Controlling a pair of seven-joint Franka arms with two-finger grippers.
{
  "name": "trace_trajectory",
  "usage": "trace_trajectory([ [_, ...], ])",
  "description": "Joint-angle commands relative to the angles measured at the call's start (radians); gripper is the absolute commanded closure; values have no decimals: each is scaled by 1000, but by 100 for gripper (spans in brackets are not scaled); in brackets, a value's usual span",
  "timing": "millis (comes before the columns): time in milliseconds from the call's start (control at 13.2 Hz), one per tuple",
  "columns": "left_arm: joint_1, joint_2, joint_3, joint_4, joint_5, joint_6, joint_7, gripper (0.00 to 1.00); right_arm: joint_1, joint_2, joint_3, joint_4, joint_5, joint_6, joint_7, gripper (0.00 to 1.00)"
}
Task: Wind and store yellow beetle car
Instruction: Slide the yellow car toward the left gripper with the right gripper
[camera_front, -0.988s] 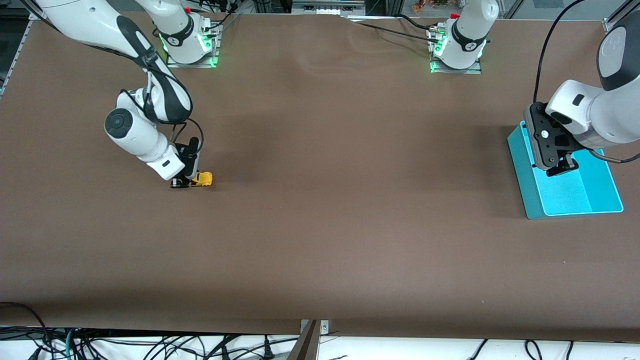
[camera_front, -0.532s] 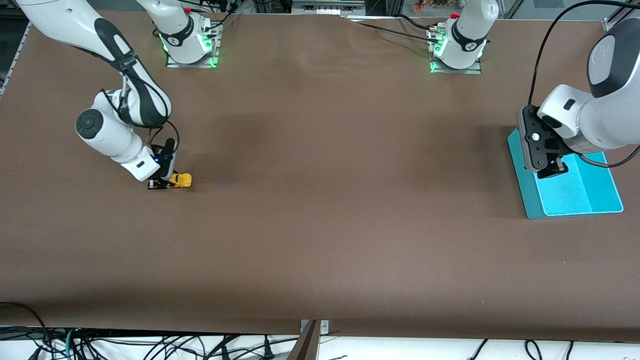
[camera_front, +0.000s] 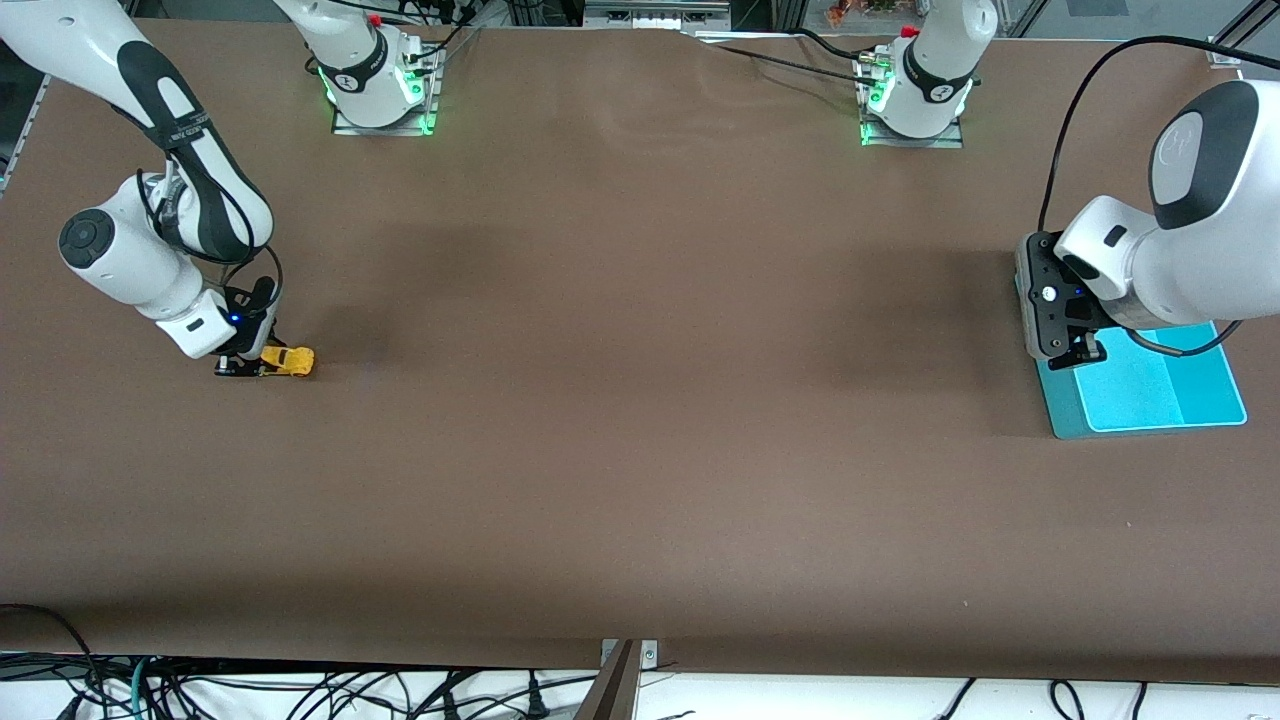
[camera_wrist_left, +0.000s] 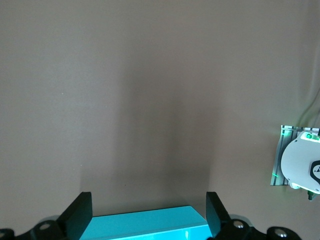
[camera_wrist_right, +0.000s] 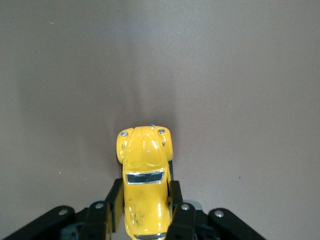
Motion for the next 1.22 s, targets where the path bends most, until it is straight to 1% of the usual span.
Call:
trace_trajectory([
  [0, 18, -47, 2, -87, -23, 74, 34, 0, -9, 63, -5, 9, -10, -13, -19, 60],
  [76, 25, -54, 7, -121, -25, 111, 37, 0, -9, 63, 16, 35, -8, -37, -18, 47],
  [152, 37, -69, 7, -144, -25, 119, 37, 0, -9, 63, 24, 55, -8, -62, -19, 26],
  [228, 37, -77, 8, -164, -26, 122, 37, 0, -9, 61, 33, 83, -8, -83, -19, 0],
  [304, 34, -84, 9, -175, -25, 124, 36, 0, -9, 61, 56, 109, -7, -115, -18, 0],
  [380, 34, -95, 9, -205, -25, 159, 36, 0, -7, 55, 61, 129, -4, -149, -10, 0],
  [456, 35, -127, 9, -259, -25, 205, 37, 0, -7, 40, 65, 137, -5, -175, 16, 0],
  [532, 37, -150, 9, -303, -25, 244, 37, 0, -7, 20, 88, 146, -4, -204, 34, 0],
  [608, 35, -159, 7, -322, -25, 257, 37, 0, -7, -5, 101, 179, -4, -267, 43, 0],
  [684, 35, -159, 8, -325, -25, 259, 37, 0, -6, -28, 105, 241, -5, -356, 42, 0],
  [760, 34, -159, 9, -334, -25, 265, 37, 0, -6, -60, 121, 296, -2, -445, 45, 0],
  [836, 34, -159, 9, -357, -22, 298, 36, 0, -4, -94, 137, 330, 0, -477, 50, 0],
  [988, 37, -159, 9, -429, -25, 399, 33, 0, -4, -190, 171, 347, 22, -487, 50, 0],
  [1064, 35, -161, 9, -449, -22, 439, 32, 0, -4, -253, 200, 347, 26, -494, 51, 0],
  [1140, 35, -161, 9, -457, -20, 449, 31, 0, -3, -297, 210, 349, 29, -496, 53, 0],
])
